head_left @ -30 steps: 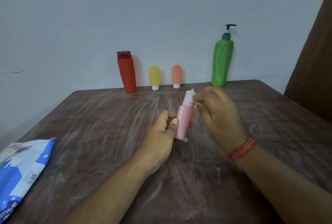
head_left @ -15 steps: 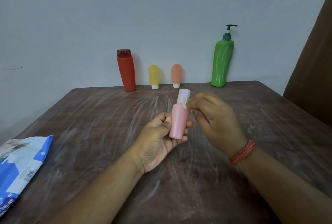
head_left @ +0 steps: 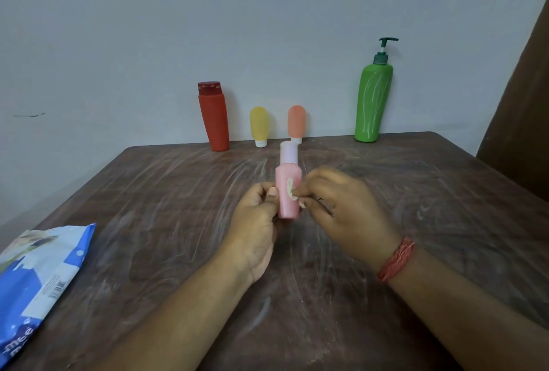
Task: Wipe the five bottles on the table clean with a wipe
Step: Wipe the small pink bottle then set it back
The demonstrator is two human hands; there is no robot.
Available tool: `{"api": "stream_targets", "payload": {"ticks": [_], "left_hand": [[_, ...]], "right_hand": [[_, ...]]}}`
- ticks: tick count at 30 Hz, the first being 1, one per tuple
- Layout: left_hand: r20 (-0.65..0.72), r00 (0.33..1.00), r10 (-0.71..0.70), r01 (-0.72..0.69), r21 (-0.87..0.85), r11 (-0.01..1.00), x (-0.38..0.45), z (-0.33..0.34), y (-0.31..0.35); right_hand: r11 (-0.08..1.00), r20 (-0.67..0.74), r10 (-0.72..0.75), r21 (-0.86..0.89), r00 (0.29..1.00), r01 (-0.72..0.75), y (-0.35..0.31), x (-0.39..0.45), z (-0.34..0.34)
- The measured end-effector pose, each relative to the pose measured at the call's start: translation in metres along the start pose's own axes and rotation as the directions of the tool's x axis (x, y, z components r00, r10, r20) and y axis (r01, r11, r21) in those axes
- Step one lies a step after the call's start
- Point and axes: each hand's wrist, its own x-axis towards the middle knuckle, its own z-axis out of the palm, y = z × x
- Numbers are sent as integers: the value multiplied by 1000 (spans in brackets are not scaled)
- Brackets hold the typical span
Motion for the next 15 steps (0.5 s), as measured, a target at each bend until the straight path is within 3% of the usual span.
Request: {"api": "stream_targets", "payload": {"ticks": [2,7,11,15], "left_hand": [[-19,1000,20,-21,-30,999,1,-3,2],[58,998,-16,15,23,1000,-7,8,-4],[51,998,-44,38,122,992,-7,7,-4],[105,992,-74,65,91,994,-8,3,3]], "right_hand": [[1000,11,-9,-4,1000,9,-4,0,2],[996,-134,85,-21,987,-89,1,1,-3],[995,-121,76,-57,990,-84,5,-1,-1],[993,-122,78,-80,989,-88,7,1,1]]}}
